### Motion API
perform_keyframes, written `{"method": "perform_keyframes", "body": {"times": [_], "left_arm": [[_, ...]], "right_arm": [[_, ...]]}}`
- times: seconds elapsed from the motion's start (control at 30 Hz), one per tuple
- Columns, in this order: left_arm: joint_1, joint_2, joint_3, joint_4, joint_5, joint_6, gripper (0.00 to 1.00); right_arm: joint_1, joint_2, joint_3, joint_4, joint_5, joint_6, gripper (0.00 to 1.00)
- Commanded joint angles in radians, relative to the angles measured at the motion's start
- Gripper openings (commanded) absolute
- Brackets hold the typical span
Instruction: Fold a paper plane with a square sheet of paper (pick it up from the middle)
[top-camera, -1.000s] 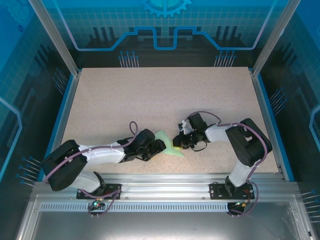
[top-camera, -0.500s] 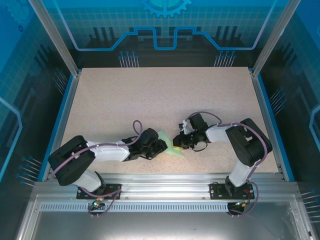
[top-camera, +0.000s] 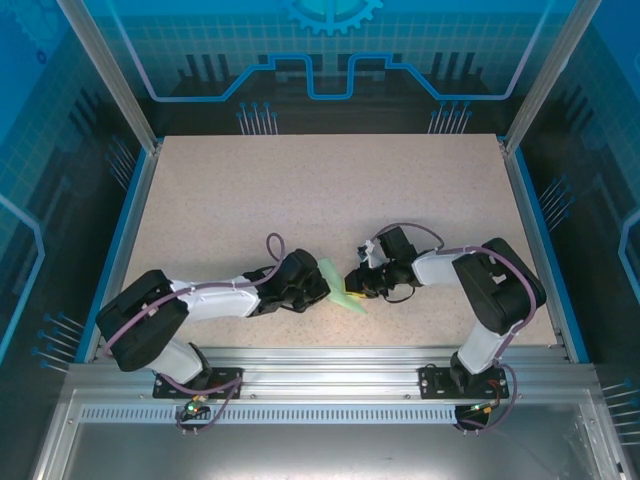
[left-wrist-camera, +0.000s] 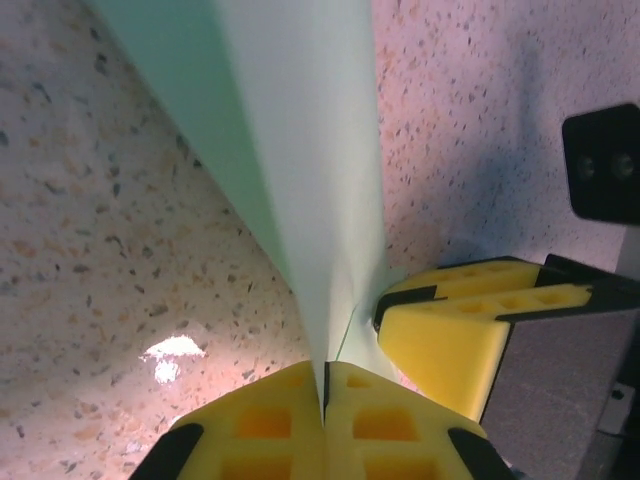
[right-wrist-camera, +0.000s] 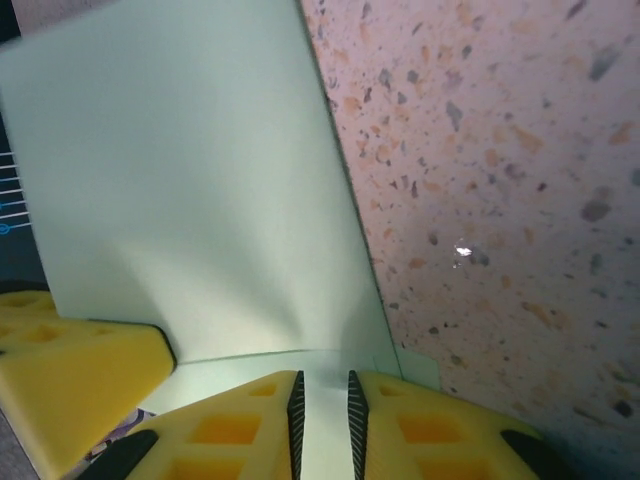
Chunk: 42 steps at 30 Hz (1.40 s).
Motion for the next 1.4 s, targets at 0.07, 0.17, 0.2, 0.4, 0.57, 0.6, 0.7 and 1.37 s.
{"method": "perform_keyframes", "body": {"times": [0.07, 0.17, 0.2, 0.4, 0.57, 0.6, 0.7, 1.37], "left_arm": [[0.041, 0.001, 0.045, -0.074, 0.039, 0.055, 0.00], [0.059, 0.006, 0.070, -0.108, 0.066, 0.084, 0.00], [0.063, 0.011, 0.079, -0.120, 0.076, 0.095, 0.00], [0.073, 0.048, 0.126, -0.153, 0.124, 0.124, 0.00], [0.081, 0.084, 0.154, -0.163, 0.163, 0.138, 0.00], [0.084, 0.090, 0.159, -0.167, 0.170, 0.141, 0.00], [0.090, 0.099, 0.170, -0.171, 0.183, 0.149, 0.00], [0.129, 0.103, 0.197, -0.196, 0.234, 0.200, 0.00]], "right_arm": [[-0.007, -0.063, -0.014, -0.011, 0.048, -0.023, 0.25], [-0.001, -0.118, -0.012, -0.047, 0.081, -0.049, 0.29], [0.004, -0.140, -0.012, -0.067, 0.100, -0.065, 0.30], [0.064, -0.305, -0.043, -0.146, 0.249, -0.199, 0.42], [0.170, -0.417, -0.076, -0.155, 0.420, -0.287, 0.47], [0.200, -0.435, -0.091, -0.140, 0.482, -0.304, 0.47], [0.280, -0.484, -0.146, -0.067, 0.578, -0.372, 0.47], [0.572, -0.261, -0.059, -0.002, 1.004, -0.840, 0.45]]}}
